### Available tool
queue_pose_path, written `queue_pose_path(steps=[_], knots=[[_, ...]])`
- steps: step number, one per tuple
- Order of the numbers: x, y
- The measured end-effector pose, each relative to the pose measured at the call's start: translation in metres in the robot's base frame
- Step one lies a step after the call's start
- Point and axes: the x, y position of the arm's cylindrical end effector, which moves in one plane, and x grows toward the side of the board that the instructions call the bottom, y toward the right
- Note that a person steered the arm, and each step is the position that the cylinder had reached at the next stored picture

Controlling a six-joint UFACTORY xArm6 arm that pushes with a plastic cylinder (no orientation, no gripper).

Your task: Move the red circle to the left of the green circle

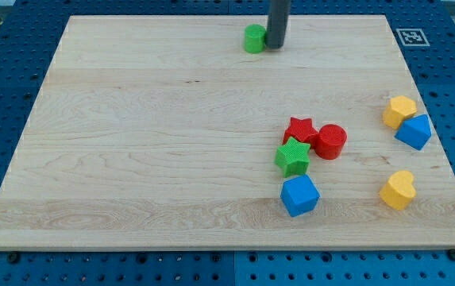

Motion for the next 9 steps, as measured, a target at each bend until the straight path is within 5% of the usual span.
queue_pose_path(steps=[2, 4, 6, 7, 9], knots=[[0.094, 0.026], [0.125, 0.092], [0.211, 0.147], [0.242, 0.142], [0.21, 0.03]])
